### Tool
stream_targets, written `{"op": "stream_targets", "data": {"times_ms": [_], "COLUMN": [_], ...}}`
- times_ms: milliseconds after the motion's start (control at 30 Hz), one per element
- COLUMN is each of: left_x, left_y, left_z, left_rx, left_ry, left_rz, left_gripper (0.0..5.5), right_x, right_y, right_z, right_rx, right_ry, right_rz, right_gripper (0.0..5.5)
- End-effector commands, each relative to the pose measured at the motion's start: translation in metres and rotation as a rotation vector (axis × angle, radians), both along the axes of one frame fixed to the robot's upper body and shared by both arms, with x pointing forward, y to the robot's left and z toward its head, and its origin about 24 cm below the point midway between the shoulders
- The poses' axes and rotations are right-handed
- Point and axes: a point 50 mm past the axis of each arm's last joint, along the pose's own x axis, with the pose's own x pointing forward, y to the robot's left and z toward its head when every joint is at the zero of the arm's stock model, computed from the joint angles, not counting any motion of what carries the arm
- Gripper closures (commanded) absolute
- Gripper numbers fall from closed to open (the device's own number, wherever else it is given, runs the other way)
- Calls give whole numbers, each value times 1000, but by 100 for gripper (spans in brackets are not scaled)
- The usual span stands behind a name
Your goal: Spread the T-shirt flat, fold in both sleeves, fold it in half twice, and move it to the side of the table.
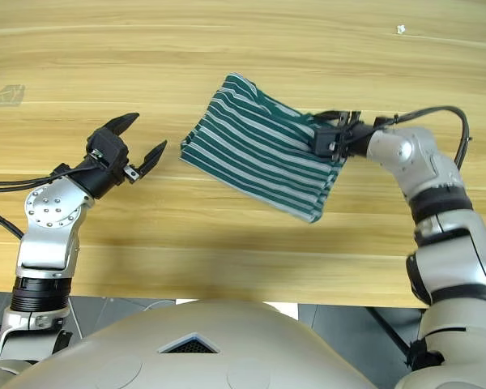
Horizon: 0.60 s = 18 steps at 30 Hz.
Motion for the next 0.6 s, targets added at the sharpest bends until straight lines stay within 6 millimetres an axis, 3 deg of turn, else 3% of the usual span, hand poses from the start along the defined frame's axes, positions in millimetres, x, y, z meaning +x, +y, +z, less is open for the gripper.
{"op": "stream_targets", "data": {"times_ms": [33,200,367,600], "left_x": [-5,-7,-12,-11], "left_y": [-8,-15,-22,-29], "left_z": [3,1,-3,-7], "left_rx": [-1,-26,-39,-48], "left_ry": [-20,-12,3,16], "left_rz": [-26,-30,-44,-61], "left_gripper": [229,229,229,229], "right_x": [-102,-117,-131,-115], "right_y": [7,24,47,68], "right_z": [-25,-12,-22,-33], "right_rx": [-54,-8,59,43], "right_ry": [418,443,466,357], "right_rz": [222,238,270,305], "right_gripper": [267,267,267,267]}}
